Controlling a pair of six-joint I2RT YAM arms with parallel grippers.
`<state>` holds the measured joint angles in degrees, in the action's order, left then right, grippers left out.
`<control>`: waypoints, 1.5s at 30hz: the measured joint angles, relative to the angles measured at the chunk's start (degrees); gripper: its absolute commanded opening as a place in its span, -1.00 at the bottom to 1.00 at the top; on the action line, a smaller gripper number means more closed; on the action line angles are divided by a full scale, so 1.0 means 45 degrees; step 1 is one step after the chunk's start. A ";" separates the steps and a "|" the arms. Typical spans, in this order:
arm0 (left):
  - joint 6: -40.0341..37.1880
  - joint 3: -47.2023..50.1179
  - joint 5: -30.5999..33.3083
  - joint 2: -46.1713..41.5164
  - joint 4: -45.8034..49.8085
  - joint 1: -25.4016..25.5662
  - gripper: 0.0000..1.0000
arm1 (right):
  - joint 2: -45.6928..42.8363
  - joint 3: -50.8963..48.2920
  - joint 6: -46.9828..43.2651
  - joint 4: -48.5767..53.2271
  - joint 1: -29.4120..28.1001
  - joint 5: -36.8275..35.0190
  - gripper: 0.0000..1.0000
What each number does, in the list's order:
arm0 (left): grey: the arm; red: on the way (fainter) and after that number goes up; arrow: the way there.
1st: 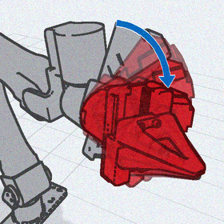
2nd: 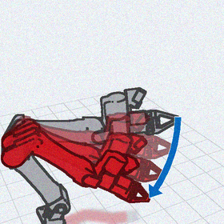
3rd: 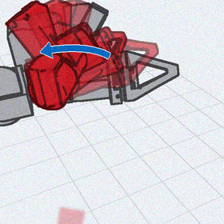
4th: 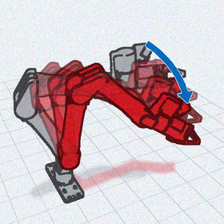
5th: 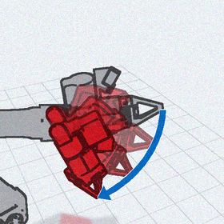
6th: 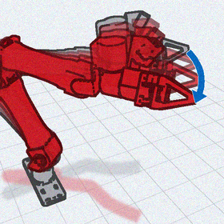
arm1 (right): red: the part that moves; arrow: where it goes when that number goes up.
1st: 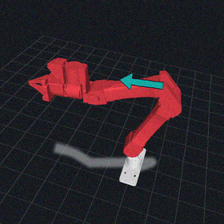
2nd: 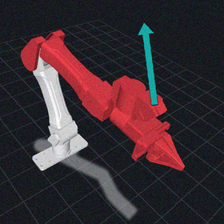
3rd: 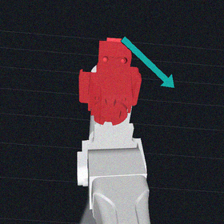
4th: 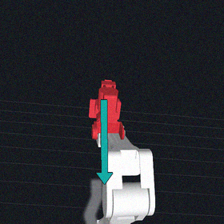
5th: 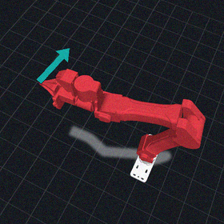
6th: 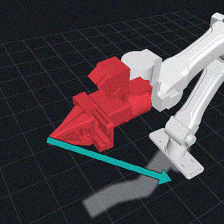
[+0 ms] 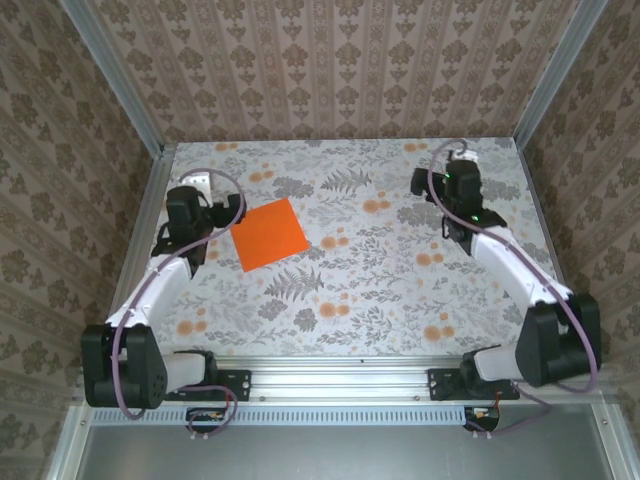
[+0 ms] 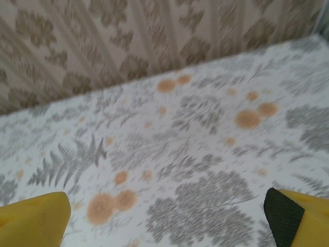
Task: Fold a paper plane with a square sheet of paper (pick it up from the middle)
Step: Move the square sheet of paper to the center of the table.
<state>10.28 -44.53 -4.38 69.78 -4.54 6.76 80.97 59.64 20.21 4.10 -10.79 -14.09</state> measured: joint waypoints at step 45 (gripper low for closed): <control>0.3249 -0.0199 -0.1078 -0.2123 0.4828 -0.2025 1.00 | 1.2429 1.2284 0.0520 1.0370 -0.7927 -0.1778 1.00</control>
<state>24.91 -45.43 -9.23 60.23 17.19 -2.35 136.90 114.91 22.55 50.76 -46.46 -22.09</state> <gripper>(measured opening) 0.999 0.998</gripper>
